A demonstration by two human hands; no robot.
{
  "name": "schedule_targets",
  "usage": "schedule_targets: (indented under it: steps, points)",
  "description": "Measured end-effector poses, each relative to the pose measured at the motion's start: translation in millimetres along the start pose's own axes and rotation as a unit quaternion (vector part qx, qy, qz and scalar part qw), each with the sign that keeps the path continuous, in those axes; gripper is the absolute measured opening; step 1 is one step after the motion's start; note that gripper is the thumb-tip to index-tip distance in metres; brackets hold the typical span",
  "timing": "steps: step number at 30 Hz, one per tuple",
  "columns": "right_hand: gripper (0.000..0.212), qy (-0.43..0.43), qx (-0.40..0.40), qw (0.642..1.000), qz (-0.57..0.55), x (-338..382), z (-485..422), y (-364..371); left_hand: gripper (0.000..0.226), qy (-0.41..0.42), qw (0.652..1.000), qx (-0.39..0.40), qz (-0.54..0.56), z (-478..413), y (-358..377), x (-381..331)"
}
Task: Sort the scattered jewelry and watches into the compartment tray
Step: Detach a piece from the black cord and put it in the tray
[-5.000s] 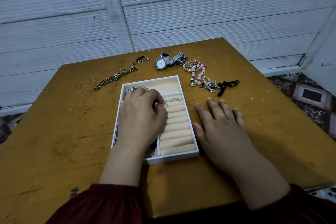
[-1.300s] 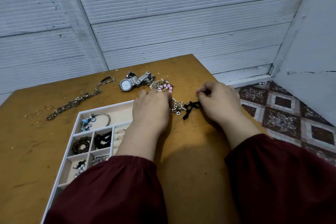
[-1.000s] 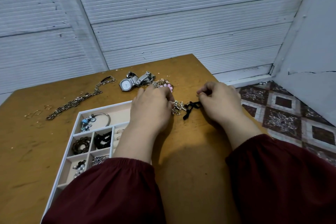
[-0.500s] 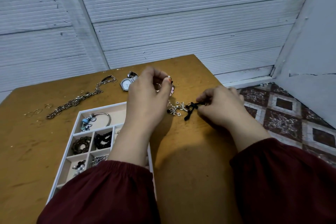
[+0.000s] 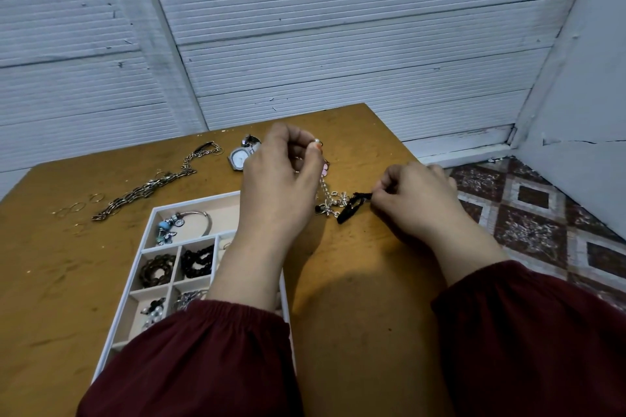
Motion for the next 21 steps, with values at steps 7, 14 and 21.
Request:
schedule_targets:
  steps: [7,14,21]
  points:
    - [0.015,-0.010,-0.055,0.985,-0.164,0.0,-2.0,-11.6,0.004,0.020,1.000,-0.004,0.008,-1.1,-0.6,-1.8]
    - [0.004,-0.002,-0.116,0.961,-0.253,-2.5,2.2,-25.5,0.002,0.036,0.999,-0.012,0.018,-0.9,-2.7,-4.8]
    - [0.004,0.005,-0.134,0.932,-0.338,-3.2,4.4,-29.1,0.004,0.028,0.994,-0.032,0.099,-1.8,-8.1,-8.4]
Point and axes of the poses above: each hand's wrist, its own z-axis away from the middle knuckle, its own y-axis out of the palm, x = y × z, the point moved 9 cm from there along -z, towards the middle knuckle, and after that the axes turned 13 degrees about z, right-handed, at the moved point
